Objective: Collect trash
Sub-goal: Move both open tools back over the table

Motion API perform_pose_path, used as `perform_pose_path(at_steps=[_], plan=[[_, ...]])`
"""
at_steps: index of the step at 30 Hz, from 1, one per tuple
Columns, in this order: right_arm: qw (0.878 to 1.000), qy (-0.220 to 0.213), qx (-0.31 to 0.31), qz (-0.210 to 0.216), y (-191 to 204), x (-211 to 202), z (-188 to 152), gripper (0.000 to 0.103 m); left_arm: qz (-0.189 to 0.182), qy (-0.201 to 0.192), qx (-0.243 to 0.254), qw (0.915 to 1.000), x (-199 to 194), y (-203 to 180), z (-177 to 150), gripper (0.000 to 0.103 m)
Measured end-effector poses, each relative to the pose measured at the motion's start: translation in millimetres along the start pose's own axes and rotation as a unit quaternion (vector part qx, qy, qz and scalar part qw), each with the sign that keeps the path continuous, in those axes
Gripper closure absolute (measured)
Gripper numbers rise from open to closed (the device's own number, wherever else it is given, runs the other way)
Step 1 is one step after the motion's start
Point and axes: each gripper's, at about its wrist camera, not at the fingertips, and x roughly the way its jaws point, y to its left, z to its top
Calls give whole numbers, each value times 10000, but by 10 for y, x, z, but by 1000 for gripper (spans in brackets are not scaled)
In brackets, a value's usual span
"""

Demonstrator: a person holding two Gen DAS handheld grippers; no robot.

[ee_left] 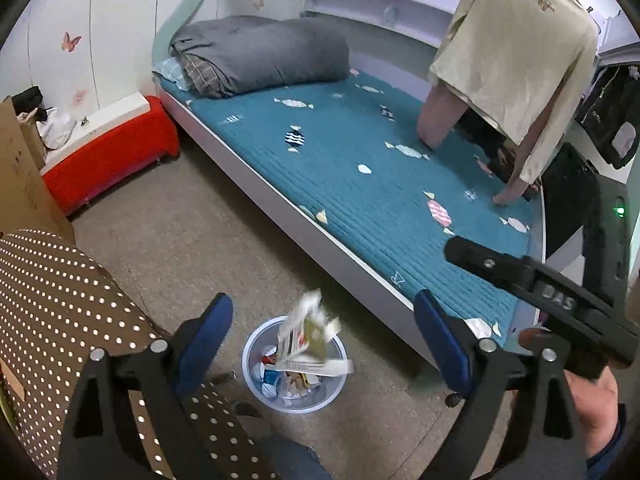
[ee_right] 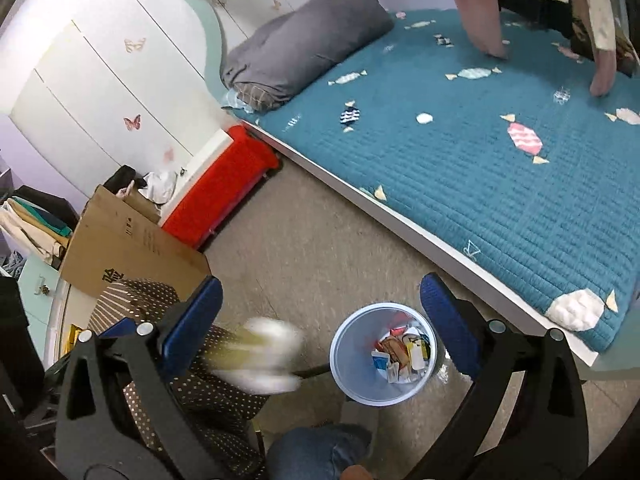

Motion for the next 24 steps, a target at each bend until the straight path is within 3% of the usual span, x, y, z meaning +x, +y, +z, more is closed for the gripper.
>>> perform_pose_path(at_steps=[9,24], plan=[[9996,-103,-251,95,291,-193,-126,6,314,-520,-95,9981,-516,133,-79,11],[9921,-480,-1060,479,1291,-772,-303,6,559,-1272,-265,9899,-1532,397,-346,9]])
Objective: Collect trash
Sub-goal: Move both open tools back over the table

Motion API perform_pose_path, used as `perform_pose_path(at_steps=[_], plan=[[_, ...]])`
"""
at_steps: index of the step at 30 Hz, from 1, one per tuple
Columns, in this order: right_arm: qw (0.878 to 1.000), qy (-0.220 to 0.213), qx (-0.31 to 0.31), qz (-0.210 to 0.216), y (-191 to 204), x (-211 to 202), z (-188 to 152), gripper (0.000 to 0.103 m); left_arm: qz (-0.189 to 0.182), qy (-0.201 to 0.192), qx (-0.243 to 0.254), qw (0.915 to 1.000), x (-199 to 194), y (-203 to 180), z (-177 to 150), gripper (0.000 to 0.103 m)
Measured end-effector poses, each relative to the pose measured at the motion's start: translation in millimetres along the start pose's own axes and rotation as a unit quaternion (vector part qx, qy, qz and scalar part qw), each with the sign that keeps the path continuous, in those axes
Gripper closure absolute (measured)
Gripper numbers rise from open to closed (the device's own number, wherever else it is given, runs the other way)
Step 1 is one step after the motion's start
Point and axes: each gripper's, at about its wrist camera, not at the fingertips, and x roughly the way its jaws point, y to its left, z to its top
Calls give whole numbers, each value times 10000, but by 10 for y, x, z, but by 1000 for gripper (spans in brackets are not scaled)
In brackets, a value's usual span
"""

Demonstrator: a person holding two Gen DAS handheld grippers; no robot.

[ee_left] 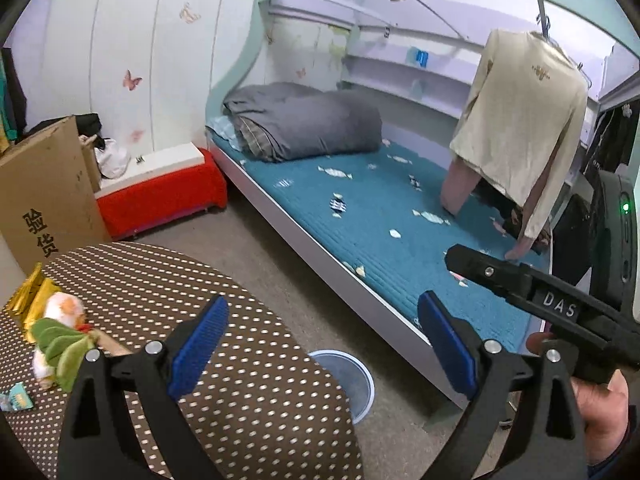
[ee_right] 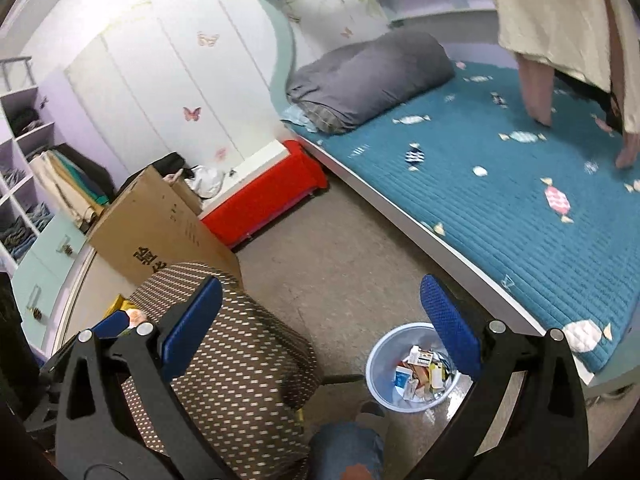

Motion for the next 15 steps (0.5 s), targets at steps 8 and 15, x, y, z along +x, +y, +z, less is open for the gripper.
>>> perform_pose_path(at_steps=[8,15], plan=[[9989,-2,-411,217,515,-96,-53,6,181,-307,-173,9992,-447,335,-53,9],[9961,98,-760,438,931,-58,-140,6,420,-426,-391,9974,-760,754,-189,9]])
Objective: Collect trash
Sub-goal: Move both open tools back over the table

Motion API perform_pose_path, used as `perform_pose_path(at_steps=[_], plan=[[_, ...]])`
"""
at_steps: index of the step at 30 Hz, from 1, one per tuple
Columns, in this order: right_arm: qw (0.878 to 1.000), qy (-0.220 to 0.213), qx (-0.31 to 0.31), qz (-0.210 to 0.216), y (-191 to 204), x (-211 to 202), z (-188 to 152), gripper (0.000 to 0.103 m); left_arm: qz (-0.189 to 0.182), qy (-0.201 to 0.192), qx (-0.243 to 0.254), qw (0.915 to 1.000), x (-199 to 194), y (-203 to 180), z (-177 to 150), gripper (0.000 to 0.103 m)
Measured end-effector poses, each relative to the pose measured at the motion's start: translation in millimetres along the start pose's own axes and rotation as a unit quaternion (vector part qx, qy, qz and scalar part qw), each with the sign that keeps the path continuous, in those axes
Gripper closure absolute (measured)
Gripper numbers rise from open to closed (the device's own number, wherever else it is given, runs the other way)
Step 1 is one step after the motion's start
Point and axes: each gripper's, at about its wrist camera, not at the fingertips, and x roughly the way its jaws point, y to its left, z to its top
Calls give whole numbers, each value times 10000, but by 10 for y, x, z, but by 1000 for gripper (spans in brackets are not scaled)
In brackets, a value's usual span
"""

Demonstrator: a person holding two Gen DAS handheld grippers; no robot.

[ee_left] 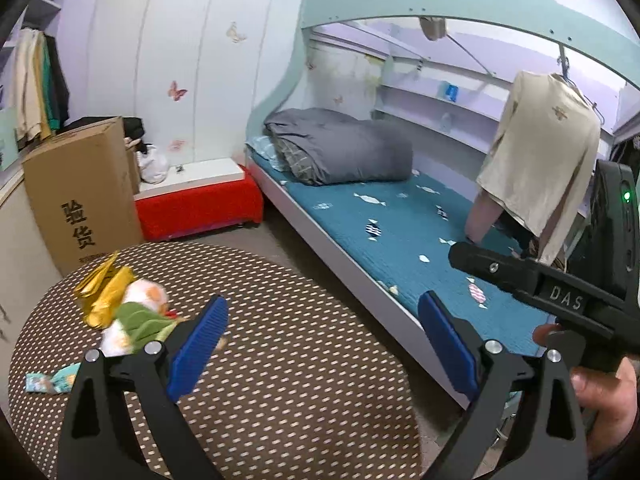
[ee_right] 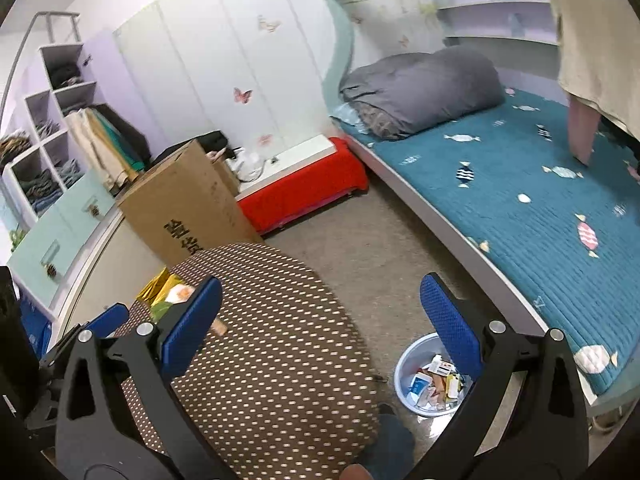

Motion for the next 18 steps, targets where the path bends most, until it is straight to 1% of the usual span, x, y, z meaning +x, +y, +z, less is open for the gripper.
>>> perform_pose_path(at_steps=[9,14,18], plan=[[9984,279,-395,292,531,253,-120,6,386,35,-213,9990,-217,662,-223,9],[9958,538,-634,384,852,459,-242,6,588,25,-300,9978,-342,1005,-357,9],[9919,801,-874,460,1116,654,-371,6,813,75,-289,9962,-430,1365,-497,9]])
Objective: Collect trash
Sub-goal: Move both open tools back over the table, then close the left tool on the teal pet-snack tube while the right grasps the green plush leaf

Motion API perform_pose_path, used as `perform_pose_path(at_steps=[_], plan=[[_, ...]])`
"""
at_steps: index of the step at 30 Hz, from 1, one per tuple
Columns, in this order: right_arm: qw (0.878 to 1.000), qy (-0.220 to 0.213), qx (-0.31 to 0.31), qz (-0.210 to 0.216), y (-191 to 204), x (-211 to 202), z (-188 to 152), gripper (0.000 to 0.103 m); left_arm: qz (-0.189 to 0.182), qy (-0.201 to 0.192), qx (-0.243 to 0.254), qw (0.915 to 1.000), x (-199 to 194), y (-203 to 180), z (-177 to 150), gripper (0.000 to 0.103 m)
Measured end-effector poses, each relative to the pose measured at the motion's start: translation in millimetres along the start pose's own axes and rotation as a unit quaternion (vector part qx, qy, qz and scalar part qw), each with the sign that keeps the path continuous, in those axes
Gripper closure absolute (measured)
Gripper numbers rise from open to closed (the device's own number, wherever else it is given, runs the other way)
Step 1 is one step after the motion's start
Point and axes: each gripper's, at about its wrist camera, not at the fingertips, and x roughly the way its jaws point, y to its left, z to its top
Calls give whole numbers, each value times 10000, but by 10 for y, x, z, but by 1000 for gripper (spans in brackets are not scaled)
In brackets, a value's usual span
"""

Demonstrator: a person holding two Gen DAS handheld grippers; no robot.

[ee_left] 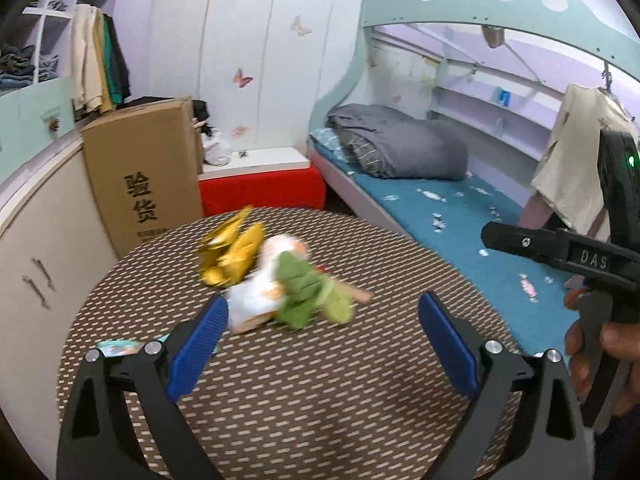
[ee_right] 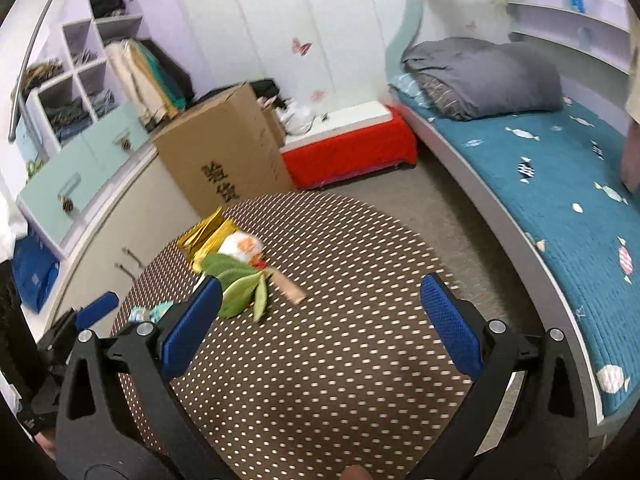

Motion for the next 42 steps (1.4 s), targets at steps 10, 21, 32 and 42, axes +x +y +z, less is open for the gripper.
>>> perform_pose_path(at_steps=[10,21,32,42], plan=[[9982,539,-234,135,357,552,-103,6,576,572,393,9959,179,956,-347,9],[9954,893,-349,83,490,1013,-152,6,523,1375,1375,9795,739,1245,-448,41],[9924,1142,-204,414,543,1639,-124,31,659,1377,339,9877,670,1357,-354,80],[9907,1104,-572,547,648,1643,-176,79,731,1525,594,9838,834,1142,-389,70]])
